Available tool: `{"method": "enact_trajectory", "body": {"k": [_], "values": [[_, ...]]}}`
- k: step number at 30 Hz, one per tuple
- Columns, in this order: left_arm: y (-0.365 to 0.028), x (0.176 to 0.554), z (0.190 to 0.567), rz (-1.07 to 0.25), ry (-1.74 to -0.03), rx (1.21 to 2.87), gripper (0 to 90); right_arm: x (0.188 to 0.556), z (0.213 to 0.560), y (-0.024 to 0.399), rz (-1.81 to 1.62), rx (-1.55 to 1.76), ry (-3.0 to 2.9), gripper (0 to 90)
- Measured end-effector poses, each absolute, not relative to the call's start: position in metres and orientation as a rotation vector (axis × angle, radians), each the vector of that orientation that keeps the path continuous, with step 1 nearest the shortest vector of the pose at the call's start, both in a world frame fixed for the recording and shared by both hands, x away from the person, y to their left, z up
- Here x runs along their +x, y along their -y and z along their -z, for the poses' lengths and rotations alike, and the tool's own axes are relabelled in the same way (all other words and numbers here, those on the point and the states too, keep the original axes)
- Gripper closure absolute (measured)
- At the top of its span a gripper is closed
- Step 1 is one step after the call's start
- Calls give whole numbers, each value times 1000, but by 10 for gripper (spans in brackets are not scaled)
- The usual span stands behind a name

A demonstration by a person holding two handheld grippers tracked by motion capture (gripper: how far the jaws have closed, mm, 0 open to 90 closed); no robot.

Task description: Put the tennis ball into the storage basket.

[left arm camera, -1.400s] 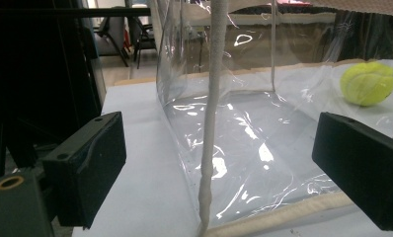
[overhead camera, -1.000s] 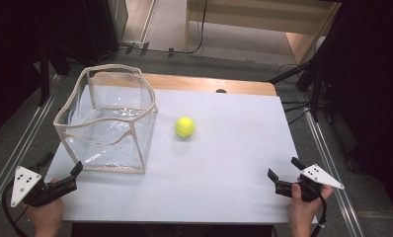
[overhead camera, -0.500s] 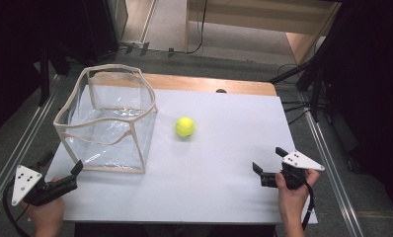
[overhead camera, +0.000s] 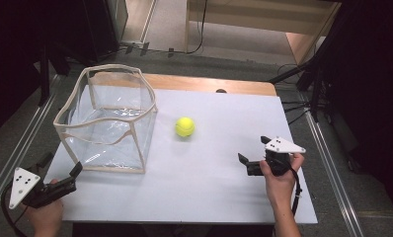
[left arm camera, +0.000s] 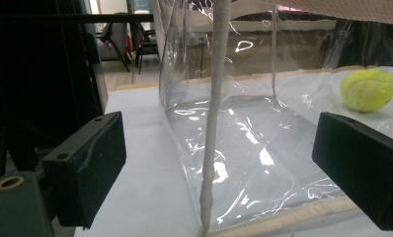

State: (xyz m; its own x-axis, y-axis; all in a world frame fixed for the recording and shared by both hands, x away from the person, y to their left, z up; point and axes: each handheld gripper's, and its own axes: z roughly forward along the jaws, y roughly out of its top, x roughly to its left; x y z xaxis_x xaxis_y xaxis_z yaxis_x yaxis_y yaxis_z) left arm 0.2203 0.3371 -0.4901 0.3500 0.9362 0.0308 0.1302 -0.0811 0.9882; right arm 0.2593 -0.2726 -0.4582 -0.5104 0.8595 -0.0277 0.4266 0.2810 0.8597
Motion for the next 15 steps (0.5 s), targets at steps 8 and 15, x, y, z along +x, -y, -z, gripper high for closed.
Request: {"method": "enact_trajectory", "body": {"k": [8,15], "values": [[-338,220,490,-903,-1014,1498,67,277,455,252,-1129,1108,-2133,0],[-339,220,490,-921,-1043,1483,68,291,450,240,-1136,1083,-2173,0]]}}
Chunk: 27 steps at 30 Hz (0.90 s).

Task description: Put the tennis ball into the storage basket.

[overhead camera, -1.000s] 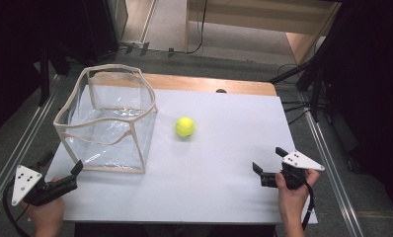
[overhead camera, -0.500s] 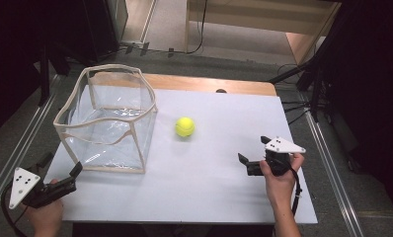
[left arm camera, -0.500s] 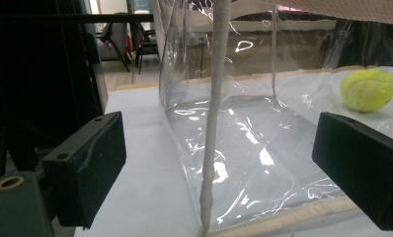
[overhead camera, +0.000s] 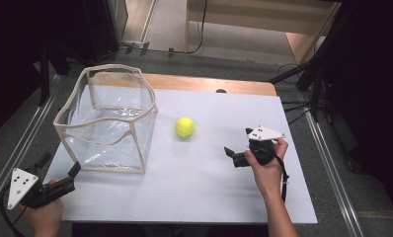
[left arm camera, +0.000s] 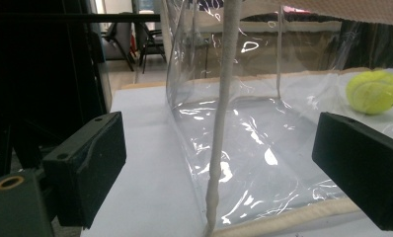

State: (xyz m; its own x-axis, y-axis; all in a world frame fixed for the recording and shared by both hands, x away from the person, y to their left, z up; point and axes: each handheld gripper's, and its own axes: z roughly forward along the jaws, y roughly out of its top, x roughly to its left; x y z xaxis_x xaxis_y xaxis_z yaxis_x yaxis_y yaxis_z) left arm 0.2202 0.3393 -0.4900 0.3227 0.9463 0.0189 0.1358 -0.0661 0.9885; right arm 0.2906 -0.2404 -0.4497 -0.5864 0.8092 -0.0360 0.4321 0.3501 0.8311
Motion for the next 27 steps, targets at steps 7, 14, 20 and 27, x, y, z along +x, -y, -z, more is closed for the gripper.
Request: {"method": "enact_trajectory", "body": {"k": [7,14,20,27], "values": [[-333,219,491,-970,-1019,1518,68,302,450,231,-1146,1077,-2202,0],[-334,218,491,-977,-1026,1480,68,312,445,224,-1133,1069,-2249,0],[-332,217,491,-1002,-1013,1494,67,319,442,218,-1112,1076,-2279,0],[-334,218,491,-985,-1005,1491,68,332,450,200,-1059,1058,-2344,0]]}}
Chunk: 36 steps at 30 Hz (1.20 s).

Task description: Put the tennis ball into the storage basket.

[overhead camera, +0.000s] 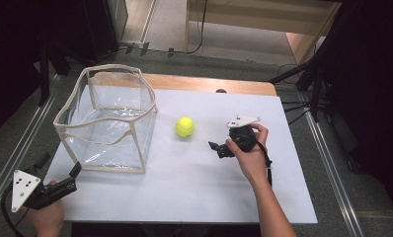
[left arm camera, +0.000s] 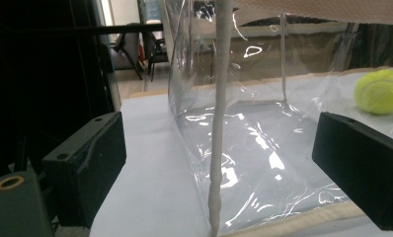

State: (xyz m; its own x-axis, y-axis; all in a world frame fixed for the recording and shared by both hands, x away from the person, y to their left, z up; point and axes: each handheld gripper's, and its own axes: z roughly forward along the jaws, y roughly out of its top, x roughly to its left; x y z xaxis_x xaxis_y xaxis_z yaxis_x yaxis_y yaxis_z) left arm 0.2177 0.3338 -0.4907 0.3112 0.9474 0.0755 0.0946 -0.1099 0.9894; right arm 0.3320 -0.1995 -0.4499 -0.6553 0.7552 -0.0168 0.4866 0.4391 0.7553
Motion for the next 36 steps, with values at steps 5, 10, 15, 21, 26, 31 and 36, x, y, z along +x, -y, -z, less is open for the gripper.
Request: {"method": "enact_trajectory", "body": {"k": [5,10,15,21,26,31,36], "values": [[-332,219,491,-988,-1021,1491,67,340,455,186,-1021,1066,-2389,0],[-335,219,490,-969,-1007,1474,68,348,456,170,-985,1060,-2434,0],[-334,218,490,-970,-1001,1485,68,357,455,158,-962,1039,-2468,0],[-334,219,490,-968,-997,1489,68,367,455,146,-939,1025,-2506,0],[-333,219,490,-968,-998,1488,68,374,459,138,-915,1039,-2537,0],[-332,219,490,-976,-1001,1505,68,383,463,133,-923,1053,-2548,0],[-332,219,491,-974,-998,1504,67,391,465,125,-902,1052,-2569,0]]}}
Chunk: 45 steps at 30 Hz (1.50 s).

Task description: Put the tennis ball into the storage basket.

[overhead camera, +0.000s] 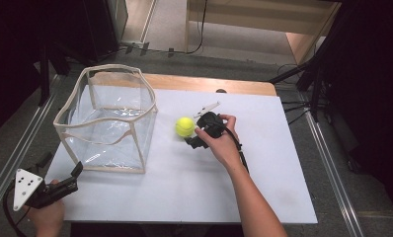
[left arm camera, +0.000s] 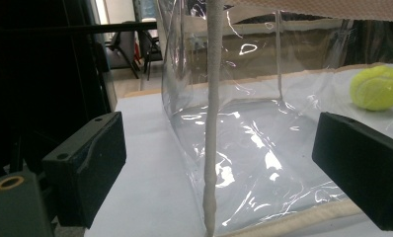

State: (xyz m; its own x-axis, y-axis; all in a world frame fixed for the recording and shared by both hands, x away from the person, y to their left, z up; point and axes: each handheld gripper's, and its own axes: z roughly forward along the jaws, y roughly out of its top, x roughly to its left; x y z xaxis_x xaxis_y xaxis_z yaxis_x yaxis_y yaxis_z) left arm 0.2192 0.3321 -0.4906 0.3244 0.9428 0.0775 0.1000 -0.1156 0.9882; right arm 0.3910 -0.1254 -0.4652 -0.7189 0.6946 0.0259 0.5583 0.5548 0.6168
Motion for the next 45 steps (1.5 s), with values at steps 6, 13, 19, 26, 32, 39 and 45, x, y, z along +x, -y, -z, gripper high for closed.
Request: {"method": "enact_trajectory", "body": {"k": [6,13,19,26,32,39,45], "values": [[-331,220,491,-977,-995,1510,68,398,465,117,-883,1059,-2584,0],[-332,220,491,-974,-995,1508,67,407,466,107,-864,1079,-2606,0],[-332,220,491,-969,-999,1507,67,415,471,101,-839,1069,-2632,0],[-333,220,490,-967,-1001,1505,68,422,476,95,-831,1100,-2635,0],[-333,221,490,-967,-1003,1507,68,428,481,93,-840,1132,-2638,0],[-333,221,490,-965,-1004,1507,68,433,483,92,-863,1172,-2620,59],[-333,221,490,-966,-1007,1506,67,435,485,86,-854,1178,-2633,60]]}}
